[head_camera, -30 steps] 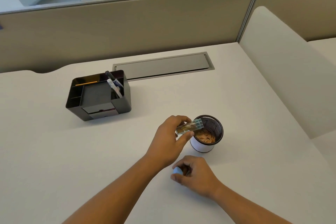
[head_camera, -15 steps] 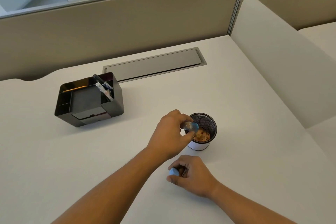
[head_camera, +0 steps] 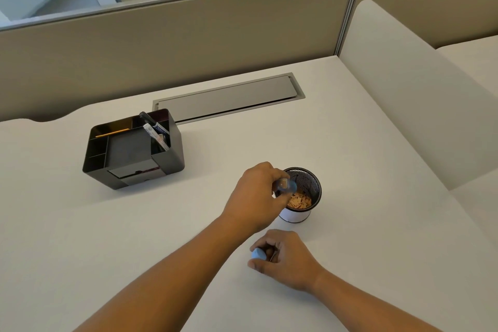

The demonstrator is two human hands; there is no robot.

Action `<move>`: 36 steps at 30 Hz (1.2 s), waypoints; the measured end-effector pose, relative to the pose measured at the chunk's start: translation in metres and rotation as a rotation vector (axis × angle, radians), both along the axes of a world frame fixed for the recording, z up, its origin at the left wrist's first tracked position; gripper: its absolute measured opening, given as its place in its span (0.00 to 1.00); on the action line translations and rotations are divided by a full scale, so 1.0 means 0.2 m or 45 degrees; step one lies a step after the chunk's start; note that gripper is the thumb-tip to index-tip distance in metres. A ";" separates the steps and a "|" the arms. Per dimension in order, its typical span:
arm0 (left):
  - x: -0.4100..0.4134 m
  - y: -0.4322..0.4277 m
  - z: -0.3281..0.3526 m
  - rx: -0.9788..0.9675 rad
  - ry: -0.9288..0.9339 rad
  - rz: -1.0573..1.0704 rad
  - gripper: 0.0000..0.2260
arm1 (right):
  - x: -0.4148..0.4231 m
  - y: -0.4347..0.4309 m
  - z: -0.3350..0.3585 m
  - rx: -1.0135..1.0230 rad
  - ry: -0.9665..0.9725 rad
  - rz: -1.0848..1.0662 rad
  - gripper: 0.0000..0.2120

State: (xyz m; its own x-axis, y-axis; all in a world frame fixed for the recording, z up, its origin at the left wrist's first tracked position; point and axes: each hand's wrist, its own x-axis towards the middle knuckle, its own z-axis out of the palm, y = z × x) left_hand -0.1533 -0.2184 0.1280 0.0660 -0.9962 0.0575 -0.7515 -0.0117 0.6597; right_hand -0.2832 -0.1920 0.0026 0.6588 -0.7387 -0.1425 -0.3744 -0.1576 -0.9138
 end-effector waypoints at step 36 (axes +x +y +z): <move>0.08 0.16 0.01 0.025 0.470 0.263 0.12 | 0.01 -0.01 0.08 0.300 -0.066 -0.108 0.09</move>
